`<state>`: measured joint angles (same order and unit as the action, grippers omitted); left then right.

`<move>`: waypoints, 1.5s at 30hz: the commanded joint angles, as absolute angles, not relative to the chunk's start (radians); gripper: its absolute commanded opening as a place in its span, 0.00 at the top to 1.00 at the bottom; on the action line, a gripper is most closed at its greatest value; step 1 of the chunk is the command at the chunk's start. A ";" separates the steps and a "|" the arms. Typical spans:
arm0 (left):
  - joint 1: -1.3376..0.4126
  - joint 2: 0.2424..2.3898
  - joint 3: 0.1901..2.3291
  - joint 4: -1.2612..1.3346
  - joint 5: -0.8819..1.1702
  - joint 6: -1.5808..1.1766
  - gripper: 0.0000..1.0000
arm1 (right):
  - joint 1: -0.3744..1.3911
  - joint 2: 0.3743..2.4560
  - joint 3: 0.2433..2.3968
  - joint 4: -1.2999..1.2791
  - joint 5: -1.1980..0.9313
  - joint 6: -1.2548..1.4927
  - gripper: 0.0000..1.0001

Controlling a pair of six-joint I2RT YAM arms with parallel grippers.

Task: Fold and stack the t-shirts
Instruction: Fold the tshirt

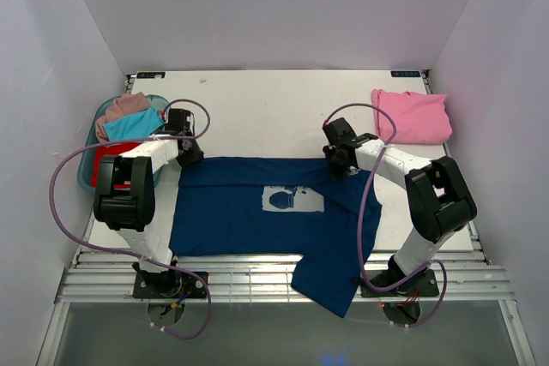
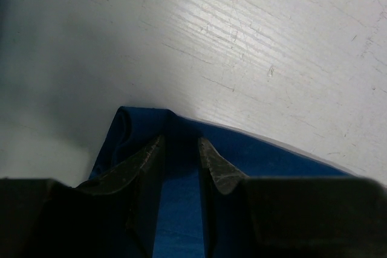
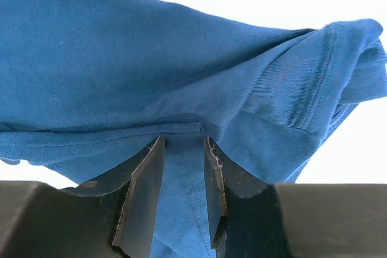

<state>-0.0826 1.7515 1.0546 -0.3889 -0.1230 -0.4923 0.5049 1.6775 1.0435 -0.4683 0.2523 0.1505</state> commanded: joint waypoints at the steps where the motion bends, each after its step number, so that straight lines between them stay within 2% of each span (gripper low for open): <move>1: -0.087 1.687 1.043 -0.388 -0.135 -0.482 0.61 | 0.494 1.681 1.081 -0.448 0.272 0.133 0.62; 8: -0.087 1.687 1.048 -0.388 -0.138 -0.477 0.61 | 0.488 1.710 1.072 -0.439 0.246 0.129 0.64; 17: -0.087 1.686 1.046 -0.388 -0.143 -0.479 0.61 | 0.489 1.674 1.034 -0.445 0.213 0.130 0.85; 19: -0.087 1.686 1.046 -0.387 -0.143 -0.479 0.61 | 0.488 1.657 1.035 -0.463 0.215 0.132 0.87; 23: -0.086 1.692 1.045 -0.385 -0.133 -0.482 0.61 | 0.502 1.585 1.055 -0.521 0.219 0.135 0.87; 31: -0.087 1.700 1.034 -0.373 -0.124 -0.494 0.62 | 0.638 1.450 1.080 -0.673 0.210 0.205 0.88; 45: -0.086 1.717 1.039 -0.365 -0.115 -0.491 0.62 | 0.834 1.394 0.942 -0.727 0.123 0.362 0.88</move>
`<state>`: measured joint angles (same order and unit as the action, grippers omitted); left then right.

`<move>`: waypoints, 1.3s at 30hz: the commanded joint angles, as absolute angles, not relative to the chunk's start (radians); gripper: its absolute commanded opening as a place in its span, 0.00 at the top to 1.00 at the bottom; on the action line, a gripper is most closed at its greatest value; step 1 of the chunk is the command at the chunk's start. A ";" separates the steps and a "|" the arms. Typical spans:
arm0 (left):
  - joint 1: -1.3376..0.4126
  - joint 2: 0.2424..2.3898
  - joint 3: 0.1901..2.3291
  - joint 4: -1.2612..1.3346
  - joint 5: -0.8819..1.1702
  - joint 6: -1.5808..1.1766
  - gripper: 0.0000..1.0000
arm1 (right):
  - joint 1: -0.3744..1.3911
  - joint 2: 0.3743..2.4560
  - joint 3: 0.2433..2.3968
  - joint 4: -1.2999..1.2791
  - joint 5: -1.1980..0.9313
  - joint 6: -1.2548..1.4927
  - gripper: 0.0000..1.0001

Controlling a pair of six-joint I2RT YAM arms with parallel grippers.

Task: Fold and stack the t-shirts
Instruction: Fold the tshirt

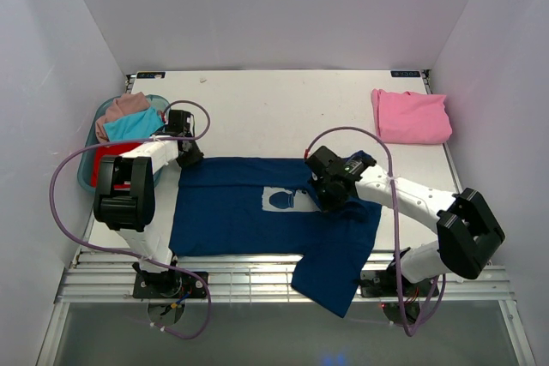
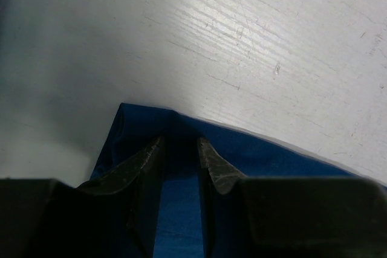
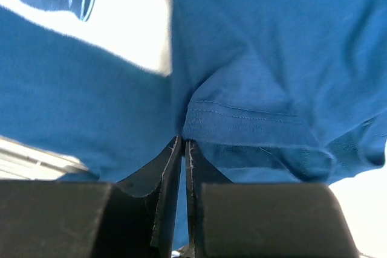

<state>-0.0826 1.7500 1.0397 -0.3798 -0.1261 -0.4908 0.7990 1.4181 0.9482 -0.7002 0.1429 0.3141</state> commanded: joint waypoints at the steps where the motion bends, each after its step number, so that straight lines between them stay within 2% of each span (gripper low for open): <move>1: -0.087 1.715 1.037 -0.365 -0.115 -0.492 0.62 | 0.842 1.396 0.940 -0.732 0.124 0.367 0.88; 7: -0.087 1.715 1.028 -0.361 -0.115 -0.491 0.62 | 0.888 1.404 0.950 -0.746 0.075 0.370 0.87; 9: -0.087 1.715 1.025 -0.359 -0.112 -0.492 0.62 | 0.899 1.404 0.951 -0.747 0.054 0.361 0.79; 10: -0.087 1.713 1.025 -0.359 -0.112 -0.491 0.62 | 0.903 1.401 0.953 -0.749 0.039 0.357 0.69; 14: -0.086 1.715 1.026 -0.359 -0.112 -0.491 0.62 | 0.911 1.365 0.976 -0.776 0.072 0.357 0.55; 16: -0.087 1.713 1.028 -0.359 -0.113 -0.489 0.62 | 0.910 1.335 1.015 -0.808 0.198 0.367 0.50; 19: -0.086 1.710 1.035 -0.351 -0.107 -0.495 0.62 | 0.821 1.336 1.057 -0.813 0.355 0.359 0.50; 27: -0.089 1.717 1.068 -0.313 -0.062 -0.495 0.66 | 0.488 1.428 1.072 -0.571 0.350 0.201 0.53; 36: -0.104 1.776 1.092 -0.287 -0.063 -0.491 0.67 | 0.371 1.632 1.150 -0.385 0.256 0.065 0.55; 39: -0.107 1.787 1.092 -0.299 -0.086 -0.492 0.67 | 0.354 1.672 1.166 -0.373 0.255 0.041 0.52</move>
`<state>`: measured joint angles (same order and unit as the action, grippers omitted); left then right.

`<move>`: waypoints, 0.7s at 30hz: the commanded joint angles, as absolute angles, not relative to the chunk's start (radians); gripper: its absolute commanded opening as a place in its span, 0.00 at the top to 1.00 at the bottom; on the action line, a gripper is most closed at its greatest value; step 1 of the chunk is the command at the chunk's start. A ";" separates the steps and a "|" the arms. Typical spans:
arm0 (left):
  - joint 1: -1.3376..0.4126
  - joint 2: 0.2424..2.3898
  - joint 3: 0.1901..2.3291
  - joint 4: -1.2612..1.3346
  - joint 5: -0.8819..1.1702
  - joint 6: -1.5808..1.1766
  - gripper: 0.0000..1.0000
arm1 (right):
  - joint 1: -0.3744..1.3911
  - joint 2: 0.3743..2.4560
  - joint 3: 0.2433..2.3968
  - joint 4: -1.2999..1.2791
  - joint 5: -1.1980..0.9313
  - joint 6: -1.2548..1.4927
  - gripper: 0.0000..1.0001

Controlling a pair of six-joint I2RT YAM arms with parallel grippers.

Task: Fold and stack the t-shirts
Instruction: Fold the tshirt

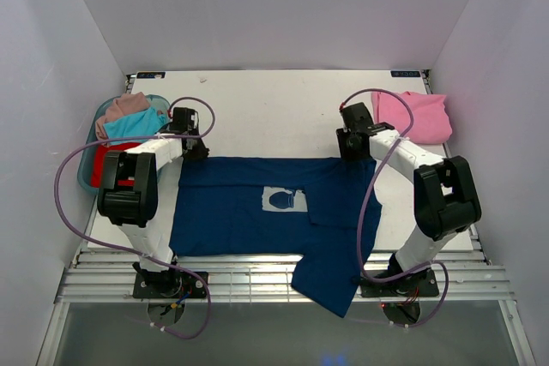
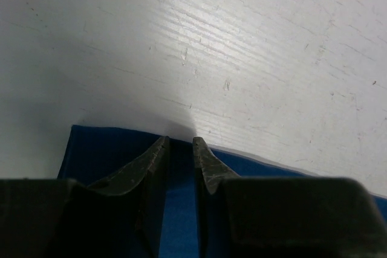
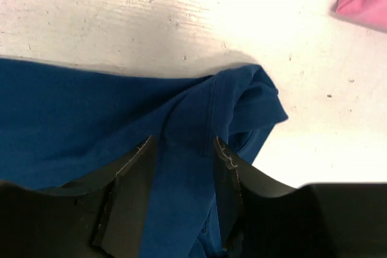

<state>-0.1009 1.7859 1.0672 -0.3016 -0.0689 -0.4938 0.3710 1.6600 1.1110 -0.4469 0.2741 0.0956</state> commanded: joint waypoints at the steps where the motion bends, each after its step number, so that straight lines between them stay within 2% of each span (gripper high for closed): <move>1: -0.107 1.787 1.092 -0.304 -0.095 -0.492 0.67 | 0.350 1.683 1.175 -0.374 0.259 0.034 0.51; 13: -0.114 1.654 1.090 -0.293 -0.153 -0.483 0.67 | 0.242 1.667 1.132 -0.357 0.190 0.023 0.49; 21: -0.118 1.608 1.051 -0.321 -0.152 -0.497 0.67 | 0.241 1.697 1.091 -0.356 0.109 0.031 0.55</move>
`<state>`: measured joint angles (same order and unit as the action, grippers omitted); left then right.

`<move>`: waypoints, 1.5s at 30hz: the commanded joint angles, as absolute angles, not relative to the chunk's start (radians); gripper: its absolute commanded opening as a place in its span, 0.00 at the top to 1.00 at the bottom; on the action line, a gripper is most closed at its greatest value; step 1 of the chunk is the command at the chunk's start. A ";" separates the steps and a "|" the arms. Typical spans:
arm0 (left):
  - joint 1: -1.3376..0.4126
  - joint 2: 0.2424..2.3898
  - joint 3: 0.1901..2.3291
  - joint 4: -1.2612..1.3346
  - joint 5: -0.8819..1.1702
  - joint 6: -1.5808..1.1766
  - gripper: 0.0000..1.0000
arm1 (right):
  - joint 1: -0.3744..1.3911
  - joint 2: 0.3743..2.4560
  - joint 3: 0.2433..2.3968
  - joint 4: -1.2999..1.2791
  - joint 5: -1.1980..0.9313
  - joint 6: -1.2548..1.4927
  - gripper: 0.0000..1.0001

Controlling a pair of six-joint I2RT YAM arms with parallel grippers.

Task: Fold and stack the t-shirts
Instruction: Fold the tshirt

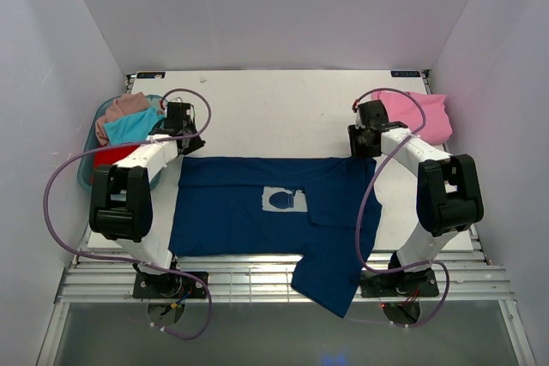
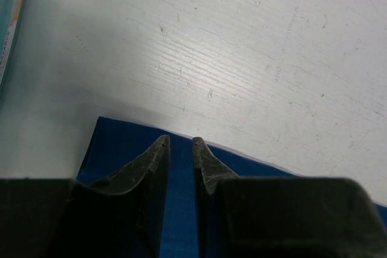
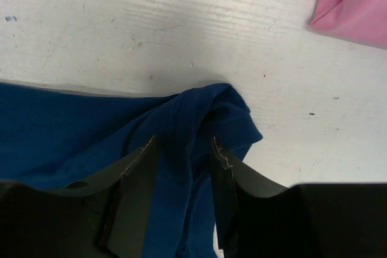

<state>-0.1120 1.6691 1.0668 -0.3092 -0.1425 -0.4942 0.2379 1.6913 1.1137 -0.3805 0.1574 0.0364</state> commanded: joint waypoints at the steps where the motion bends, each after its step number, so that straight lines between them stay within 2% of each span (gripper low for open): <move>1: -0.118 1.600 1.040 -0.322 -0.150 -0.499 0.67 | 0.241 1.697 1.086 -0.354 0.109 0.029 0.57; 12: -0.126 1.551 0.916 -0.334 -0.156 -0.526 0.69 | 0.241 1.678 1.080 -0.364 0.107 0.029 0.64; 15: -0.126 1.558 0.907 -0.334 -0.179 -0.525 0.69 | 0.241 1.675 1.080 -0.367 0.110 0.028 0.70; 18: -0.126 1.591 0.914 -0.330 -0.201 -0.519 0.69 | 0.241 1.674 1.077 -0.370 0.115 0.028 0.80; 22: -0.124 1.630 0.931 -0.324 -0.221 -0.512 0.70 | 0.241 1.672 1.071 -0.373 0.132 0.023 0.86; 29: -0.126 1.632 0.942 -0.325 -0.252 -0.511 0.70 | 0.241 1.670 1.068 -0.393 0.212 0.017 0.88; 45: -0.124 1.634 0.927 -0.330 -0.284 -0.518 0.70 | 0.239 1.710 1.152 -0.621 0.373 0.080 0.88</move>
<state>-0.1219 1.6482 0.9127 -0.3359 -0.2588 -0.5137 0.2398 1.6943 1.1065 -0.5568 0.3038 0.0563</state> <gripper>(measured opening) 0.305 0.122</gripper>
